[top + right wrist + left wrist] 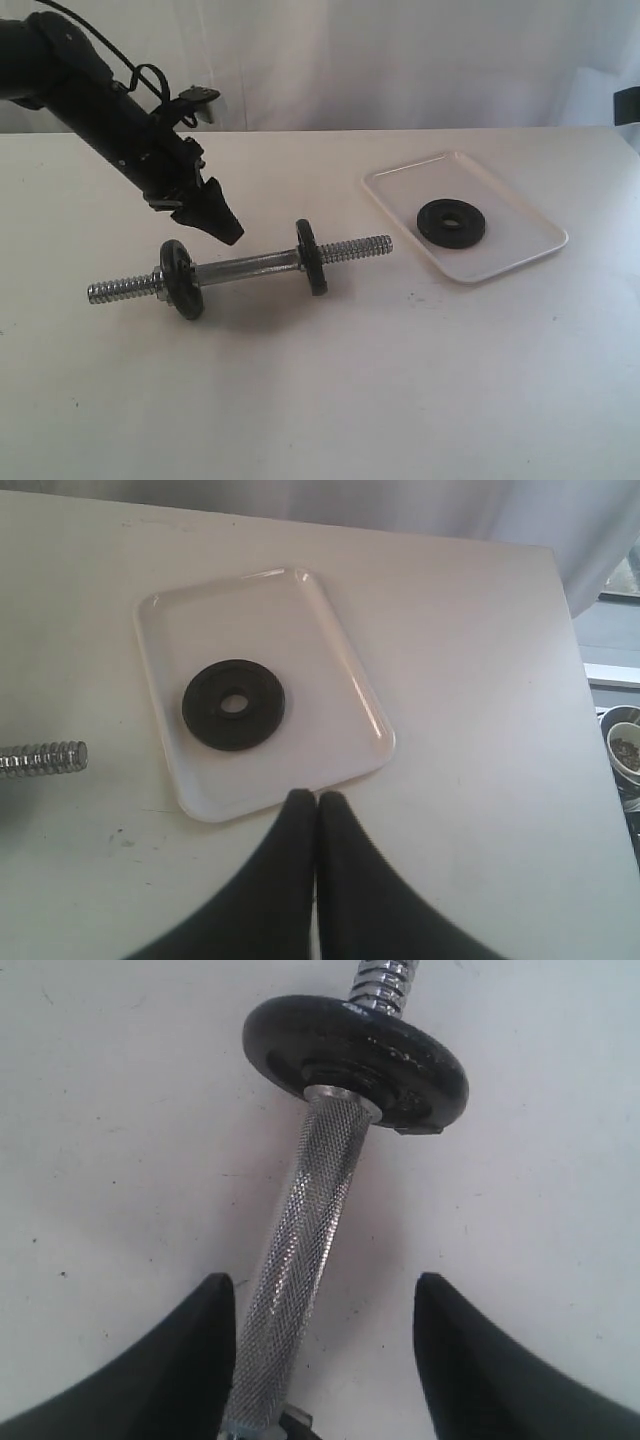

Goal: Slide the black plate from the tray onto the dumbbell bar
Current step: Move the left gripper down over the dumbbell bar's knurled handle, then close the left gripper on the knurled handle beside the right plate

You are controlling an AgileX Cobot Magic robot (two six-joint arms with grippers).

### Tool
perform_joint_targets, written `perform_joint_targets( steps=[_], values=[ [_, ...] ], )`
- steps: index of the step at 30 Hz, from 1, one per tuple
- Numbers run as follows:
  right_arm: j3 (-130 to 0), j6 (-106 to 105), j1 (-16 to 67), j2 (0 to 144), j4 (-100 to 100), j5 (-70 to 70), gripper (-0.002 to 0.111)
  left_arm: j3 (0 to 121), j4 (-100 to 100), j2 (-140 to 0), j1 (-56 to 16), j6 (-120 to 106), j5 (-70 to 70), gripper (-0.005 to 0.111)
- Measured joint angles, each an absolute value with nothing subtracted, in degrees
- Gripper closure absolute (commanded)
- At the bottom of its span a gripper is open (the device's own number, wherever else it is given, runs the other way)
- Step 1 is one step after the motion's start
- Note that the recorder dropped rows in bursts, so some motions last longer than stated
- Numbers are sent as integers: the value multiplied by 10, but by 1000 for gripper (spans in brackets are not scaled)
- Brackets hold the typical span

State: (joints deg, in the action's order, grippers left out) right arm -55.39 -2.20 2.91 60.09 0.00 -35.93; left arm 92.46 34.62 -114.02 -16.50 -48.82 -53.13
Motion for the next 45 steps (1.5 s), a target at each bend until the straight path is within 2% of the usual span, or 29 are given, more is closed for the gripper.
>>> perform_joint_targets(
  steps=[11, 24, 45],
  values=[
    [-554, -22, 29, 601, 0, -361, 108, 925, 371, -1174, -168, -535, -537, 49],
    [-554, -22, 29, 601, 0, -361, 108, 925, 377, -1192, -231, -638, -473, 49],
    [-554, -22, 29, 601, 0, -361, 108, 925, 419, -1260, -232, -702, -438, 49]
  ],
)
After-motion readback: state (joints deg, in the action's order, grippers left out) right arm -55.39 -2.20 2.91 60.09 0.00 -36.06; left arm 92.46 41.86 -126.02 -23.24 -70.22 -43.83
